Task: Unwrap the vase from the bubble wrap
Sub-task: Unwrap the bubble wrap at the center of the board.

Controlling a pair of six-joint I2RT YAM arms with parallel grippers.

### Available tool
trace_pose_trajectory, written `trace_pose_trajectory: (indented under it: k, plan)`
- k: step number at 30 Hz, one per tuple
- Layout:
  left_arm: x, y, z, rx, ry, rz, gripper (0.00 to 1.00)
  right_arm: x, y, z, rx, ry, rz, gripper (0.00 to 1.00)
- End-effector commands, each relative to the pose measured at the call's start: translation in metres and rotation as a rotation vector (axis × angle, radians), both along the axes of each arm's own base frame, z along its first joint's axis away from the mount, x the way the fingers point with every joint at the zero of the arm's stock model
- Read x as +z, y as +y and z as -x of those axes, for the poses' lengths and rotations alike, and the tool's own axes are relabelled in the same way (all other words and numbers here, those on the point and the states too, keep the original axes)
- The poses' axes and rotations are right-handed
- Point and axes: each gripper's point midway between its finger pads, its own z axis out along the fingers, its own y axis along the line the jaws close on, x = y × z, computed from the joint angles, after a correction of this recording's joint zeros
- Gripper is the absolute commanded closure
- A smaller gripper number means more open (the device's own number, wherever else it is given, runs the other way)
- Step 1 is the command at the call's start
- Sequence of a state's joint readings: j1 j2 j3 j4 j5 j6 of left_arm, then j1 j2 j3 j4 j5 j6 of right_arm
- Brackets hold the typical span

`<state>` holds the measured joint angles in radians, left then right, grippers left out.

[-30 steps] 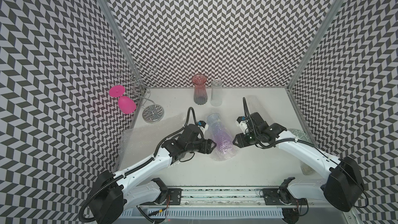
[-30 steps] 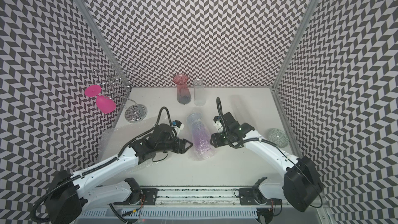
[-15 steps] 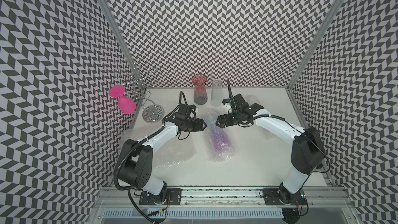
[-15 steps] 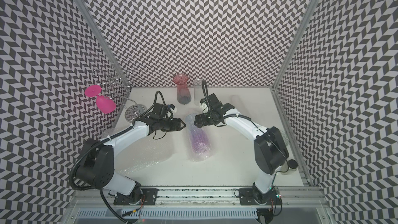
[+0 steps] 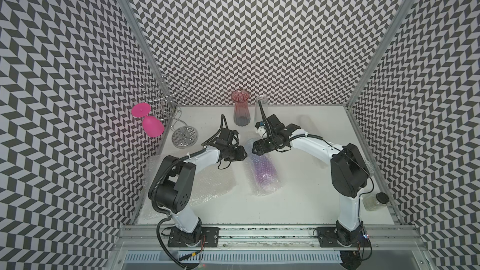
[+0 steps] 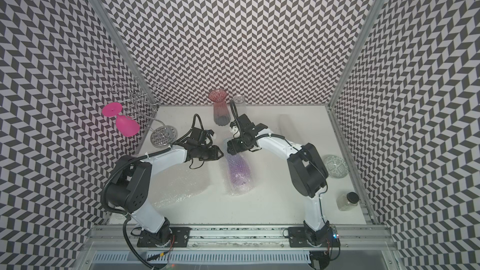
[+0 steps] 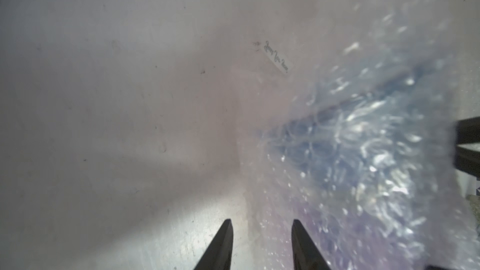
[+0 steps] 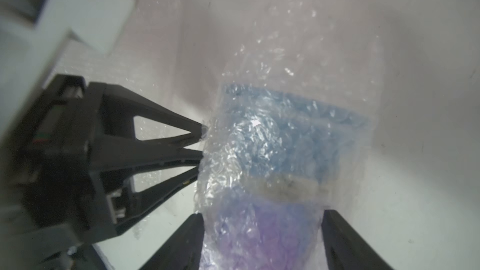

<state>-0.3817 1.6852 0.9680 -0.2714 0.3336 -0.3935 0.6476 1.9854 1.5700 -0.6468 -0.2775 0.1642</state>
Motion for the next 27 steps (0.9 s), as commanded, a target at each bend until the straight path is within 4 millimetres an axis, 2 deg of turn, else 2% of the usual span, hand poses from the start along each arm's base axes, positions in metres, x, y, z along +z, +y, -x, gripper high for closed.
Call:
trace_pose_trajectory:
  k: [1,4,9,17,21,24,27]
  plan:
    - [0.016,0.003,-0.019,0.023,-0.074,-0.007,0.62,-0.009,0.002,-0.007,0.014,-0.023,0.024,0.37]
    - [0.013,0.008,-0.019,0.028,-0.072,-0.01,0.62,-0.014,0.0,-0.007,0.014,-0.021,0.036,0.48]
    - [0.011,0.001,-0.028,0.013,-0.072,0.001,0.63,-0.014,0.0,-0.007,0.014,-0.024,0.036,0.64]
    - [0.009,-0.002,-0.041,-0.002,-0.075,-0.024,0.71,-0.011,-0.005,-0.008,0.018,-0.049,0.055,0.92]
    - [0.005,-0.005,-0.046,-0.006,-0.068,-0.035,0.77,-0.006,-0.007,-0.011,0.014,-0.068,0.066,0.97]
    - [0.001,-0.002,-0.046,0.001,-0.066,-0.054,0.92,-0.005,-0.009,-0.011,0.014,-0.08,0.078,1.0]
    - [0.0,0.003,-0.042,0.001,-0.066,-0.07,0.96,-0.004,-0.013,-0.011,0.014,-0.093,0.094,1.0]
